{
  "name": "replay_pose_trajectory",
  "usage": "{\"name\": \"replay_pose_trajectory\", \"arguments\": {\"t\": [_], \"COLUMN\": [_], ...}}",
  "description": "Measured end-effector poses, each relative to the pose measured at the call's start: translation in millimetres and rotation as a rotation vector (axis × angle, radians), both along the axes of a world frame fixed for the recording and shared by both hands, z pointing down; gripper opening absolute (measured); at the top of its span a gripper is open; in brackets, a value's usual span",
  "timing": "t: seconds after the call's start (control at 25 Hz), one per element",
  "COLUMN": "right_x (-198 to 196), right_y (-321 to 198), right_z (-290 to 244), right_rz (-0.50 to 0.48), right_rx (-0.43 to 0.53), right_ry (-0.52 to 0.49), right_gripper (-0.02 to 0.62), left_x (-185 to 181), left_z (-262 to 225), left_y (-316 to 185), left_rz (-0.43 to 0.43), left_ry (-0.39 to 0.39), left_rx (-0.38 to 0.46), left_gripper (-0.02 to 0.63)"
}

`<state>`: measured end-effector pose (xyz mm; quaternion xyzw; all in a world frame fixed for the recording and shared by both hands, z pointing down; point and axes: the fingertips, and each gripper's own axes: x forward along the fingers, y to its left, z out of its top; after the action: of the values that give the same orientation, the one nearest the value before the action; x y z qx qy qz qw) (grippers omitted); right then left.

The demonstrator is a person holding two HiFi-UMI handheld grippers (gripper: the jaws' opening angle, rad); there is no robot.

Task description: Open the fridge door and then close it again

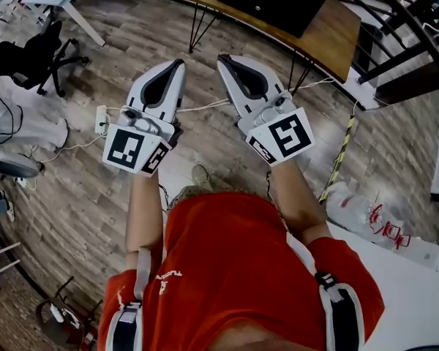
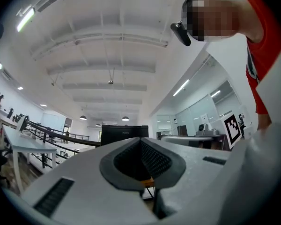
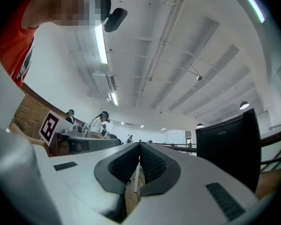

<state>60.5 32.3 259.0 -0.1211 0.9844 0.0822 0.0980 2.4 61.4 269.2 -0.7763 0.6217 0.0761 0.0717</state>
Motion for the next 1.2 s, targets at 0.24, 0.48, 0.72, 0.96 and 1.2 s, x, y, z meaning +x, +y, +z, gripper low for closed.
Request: {"name": "replay_pose_trajectory", "arguments": {"t": [0.24, 0.48, 0.72, 0.96, 1.2], "right_x": [-56.9, -80.3, -99.1, -117.2, -132.9], "right_y": [-21.2, -44.4, -79.7, -125.0, -188.2], "right_z": [3.2, 7.6, 13.1, 11.4, 11.1], "right_rz": [0.050, 0.082, 0.113, 0.139, 0.149], "right_rx": [-0.006, -0.005, -0.014, 0.007, 0.020], "right_ry": [0.023, 0.047, 0.035, 0.017, 0.001], "right_gripper": [0.026, 0.026, 0.026, 0.026, 0.026], "left_x": [-58.2, -90.9, -113.9, -131.6, -145.9], "left_z": [5.4, 7.7, 12.1, 10.1, 8.8], "left_y": [-20.6, -44.1, -74.9, -123.5, -194.3], "left_rz": [0.049, 0.062, 0.078, 0.105, 0.138], "left_ry": [0.014, 0.032, 0.030, 0.011, -0.010], "left_rx": [-0.009, -0.011, -0.016, -0.021, -0.022], "left_gripper": [0.009, 0.009, 0.009, 0.009, 0.009]}}
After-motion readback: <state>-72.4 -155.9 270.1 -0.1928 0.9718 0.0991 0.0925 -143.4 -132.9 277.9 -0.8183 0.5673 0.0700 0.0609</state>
